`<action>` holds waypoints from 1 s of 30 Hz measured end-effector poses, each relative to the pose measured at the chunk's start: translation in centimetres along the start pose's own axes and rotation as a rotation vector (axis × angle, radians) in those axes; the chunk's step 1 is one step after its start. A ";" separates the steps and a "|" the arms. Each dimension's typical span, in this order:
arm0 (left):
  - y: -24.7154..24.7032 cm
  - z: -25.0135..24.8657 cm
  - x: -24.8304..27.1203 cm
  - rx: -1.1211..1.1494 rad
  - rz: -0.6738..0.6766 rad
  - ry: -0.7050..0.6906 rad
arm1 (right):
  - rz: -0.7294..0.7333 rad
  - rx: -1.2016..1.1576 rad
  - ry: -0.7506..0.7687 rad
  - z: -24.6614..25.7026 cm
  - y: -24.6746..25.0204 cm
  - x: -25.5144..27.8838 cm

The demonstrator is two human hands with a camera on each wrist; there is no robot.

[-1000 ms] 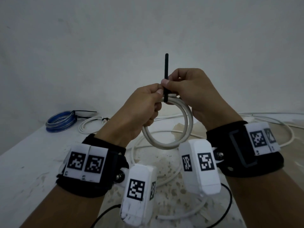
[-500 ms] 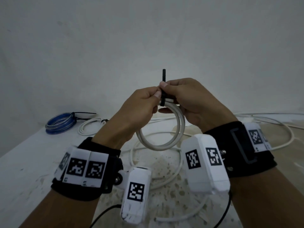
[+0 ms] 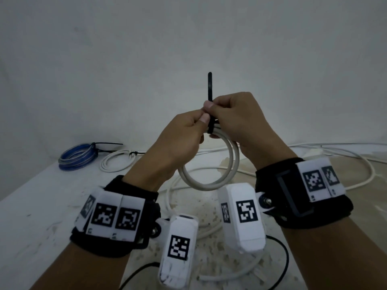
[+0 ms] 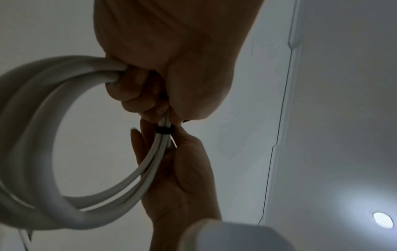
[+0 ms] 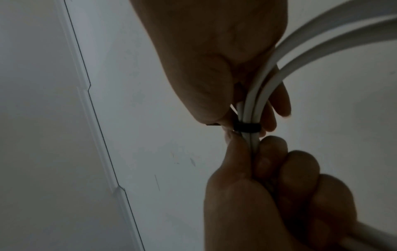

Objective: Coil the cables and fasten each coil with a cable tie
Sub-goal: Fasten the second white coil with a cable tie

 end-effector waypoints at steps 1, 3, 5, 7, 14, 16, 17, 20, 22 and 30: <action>-0.2 -0.3 0.0 -0.049 0.003 -0.013 | 0.007 -0.019 -0.019 -0.3 0.1 0.0; -0.3 -0.8 0.1 -0.127 0.000 -0.039 | 0.020 -0.044 -0.044 -0.5 0.1 0.1; -0.4 -1.6 0.2 -0.186 -0.004 -0.071 | 0.040 -0.077 -0.057 -0.6 -0.1 0.1; -0.5 -2.1 0.4 -0.222 0.008 -0.091 | 0.056 -0.094 -0.066 -0.6 -0.2 0.1; -0.8 -2.2 0.4 -0.237 0.065 -0.105 | 0.049 0.002 -0.043 -0.2 0.1 0.1; -0.7 -1.9 0.3 -0.196 0.070 -0.092 | 0.016 0.021 -0.031 -0.2 0.3 0.0; -0.6 -1.7 0.2 -0.188 0.069 -0.089 | 0.000 0.016 -0.030 -0.3 0.4 -0.1; -0.5 -1.0 -0.1 -0.197 0.068 -0.086 | -0.046 0.004 -0.058 -1.1 0.4 -0.2; -0.5 -0.5 -0.3 -0.201 0.084 -0.077 | -0.060 0.004 -0.074 -1.7 0.4 -0.3; -1.3 0.4 -0.6 -0.318 0.081 -0.070 | -0.131 0.098 -0.115 -3.8 0.6 -0.5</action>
Point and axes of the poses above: each hand's wrist, its own x-axis away from the middle knuckle, its own y-axis out of the back of the hand, z = x × y, the point moved 9 cm from there along -x, towards the middle knuckle, and after that the axes turned 13 degrees about z, right-handed, at the moved point
